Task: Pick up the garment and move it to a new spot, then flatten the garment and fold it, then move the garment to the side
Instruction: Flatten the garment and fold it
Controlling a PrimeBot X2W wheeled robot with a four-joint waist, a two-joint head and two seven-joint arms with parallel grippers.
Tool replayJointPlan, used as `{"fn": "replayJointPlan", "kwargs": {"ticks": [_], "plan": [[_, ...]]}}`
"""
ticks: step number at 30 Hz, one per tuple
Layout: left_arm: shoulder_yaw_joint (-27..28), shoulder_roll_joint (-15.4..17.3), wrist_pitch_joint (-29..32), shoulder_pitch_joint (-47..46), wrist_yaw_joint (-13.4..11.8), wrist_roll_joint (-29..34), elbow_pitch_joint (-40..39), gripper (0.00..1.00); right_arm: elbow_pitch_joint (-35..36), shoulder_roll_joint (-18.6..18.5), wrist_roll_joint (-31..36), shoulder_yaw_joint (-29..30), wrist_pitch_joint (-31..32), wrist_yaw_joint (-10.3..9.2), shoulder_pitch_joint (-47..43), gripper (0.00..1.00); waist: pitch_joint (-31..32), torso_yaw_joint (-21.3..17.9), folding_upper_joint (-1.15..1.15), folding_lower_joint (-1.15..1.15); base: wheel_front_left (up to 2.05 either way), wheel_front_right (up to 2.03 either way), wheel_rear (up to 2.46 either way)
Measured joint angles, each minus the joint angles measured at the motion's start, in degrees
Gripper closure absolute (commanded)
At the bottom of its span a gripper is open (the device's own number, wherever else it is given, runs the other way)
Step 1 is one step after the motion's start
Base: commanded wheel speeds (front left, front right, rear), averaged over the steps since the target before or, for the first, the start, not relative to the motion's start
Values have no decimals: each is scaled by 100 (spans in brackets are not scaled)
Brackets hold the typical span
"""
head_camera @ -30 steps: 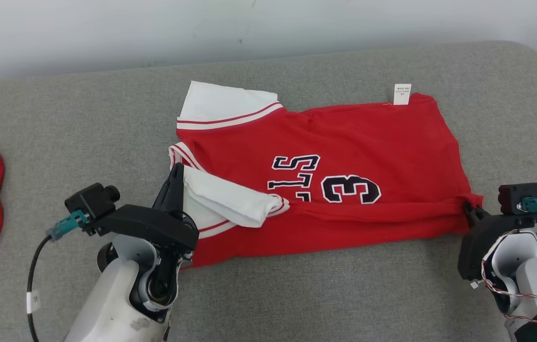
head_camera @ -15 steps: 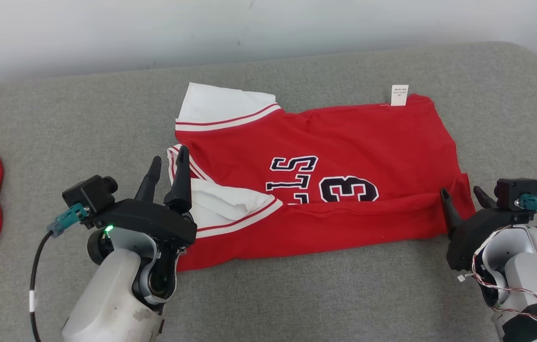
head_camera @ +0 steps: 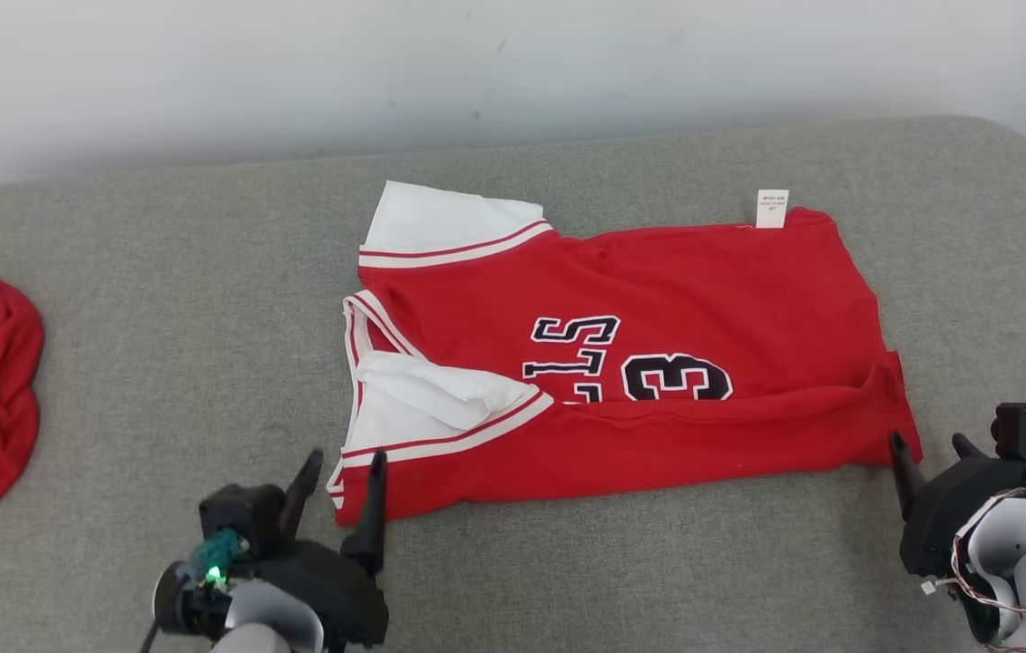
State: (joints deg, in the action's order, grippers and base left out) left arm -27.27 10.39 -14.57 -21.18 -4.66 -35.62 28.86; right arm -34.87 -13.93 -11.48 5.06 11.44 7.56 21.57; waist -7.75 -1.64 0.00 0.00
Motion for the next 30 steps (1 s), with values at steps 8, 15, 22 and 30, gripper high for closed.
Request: {"fn": "replayJointPlan", "kwargs": {"ticks": [8,15,22,30], "plan": [[-269,105,213,79,-326,342,212,0,58,141,78,130,441,0,2,0,-119,34,0,0,0,0,0],[-372,81,345,-53,-389,397,266,0,-148,213,371,557,623,0,299,0,-290,102,0,0,0,0,0],[-430,36,513,-252,-387,396,369,62,-366,315,452,657,735,0,561,0,-482,181,0,0,0,0,0],[-458,-74,697,-296,-288,242,455,100,-474,354,342,602,817,-1,642,100,-535,203,-1,0,0,0,0]]}}
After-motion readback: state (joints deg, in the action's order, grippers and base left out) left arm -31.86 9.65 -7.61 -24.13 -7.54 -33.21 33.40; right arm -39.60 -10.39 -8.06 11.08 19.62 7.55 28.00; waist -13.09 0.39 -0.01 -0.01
